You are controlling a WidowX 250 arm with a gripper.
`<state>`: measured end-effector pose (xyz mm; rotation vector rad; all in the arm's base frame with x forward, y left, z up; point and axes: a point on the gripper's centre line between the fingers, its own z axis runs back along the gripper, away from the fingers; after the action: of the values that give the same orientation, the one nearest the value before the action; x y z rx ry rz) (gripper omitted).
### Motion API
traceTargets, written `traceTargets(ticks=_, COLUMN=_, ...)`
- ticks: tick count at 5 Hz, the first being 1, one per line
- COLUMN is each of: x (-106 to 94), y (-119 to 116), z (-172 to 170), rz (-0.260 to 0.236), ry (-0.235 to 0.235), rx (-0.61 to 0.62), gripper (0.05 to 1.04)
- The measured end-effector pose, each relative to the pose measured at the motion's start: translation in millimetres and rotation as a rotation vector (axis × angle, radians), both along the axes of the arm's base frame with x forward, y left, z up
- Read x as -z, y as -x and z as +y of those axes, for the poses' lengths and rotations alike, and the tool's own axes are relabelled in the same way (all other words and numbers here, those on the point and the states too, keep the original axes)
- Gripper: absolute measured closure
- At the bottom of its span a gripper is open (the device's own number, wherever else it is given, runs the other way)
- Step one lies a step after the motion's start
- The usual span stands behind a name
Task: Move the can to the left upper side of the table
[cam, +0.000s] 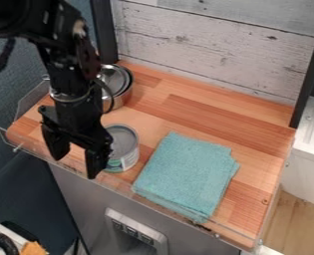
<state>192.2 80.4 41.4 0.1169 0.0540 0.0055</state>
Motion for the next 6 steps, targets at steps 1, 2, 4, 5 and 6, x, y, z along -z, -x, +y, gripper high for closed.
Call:
traceTargets(ticks=1, x=11.5, y=-11, z=4, rz=0.040, ry=-0.013, rx=-0.003, gripper=0.082)
traceTargets(ticks=2, x=22.5, y=-23, z=-1, rz=0.062, ry=-0.017, rx=0.001, gripper=0.082)
traceTargets(ticks=4, x=22.0, y=-66, z=-19, rz=0.055, ry=0.023, rx=0.005, gripper=0.082)
traceTargets(ticks=5, x=21.1, y=-97, z=-27, rz=0.039, ry=0.045, rx=0.017, gripper=0.082)
traceTargets(ticks=6, x=23.2, y=-128, z=-34, rz=0.031, ry=0.029, rx=0.042, gripper=0.082)
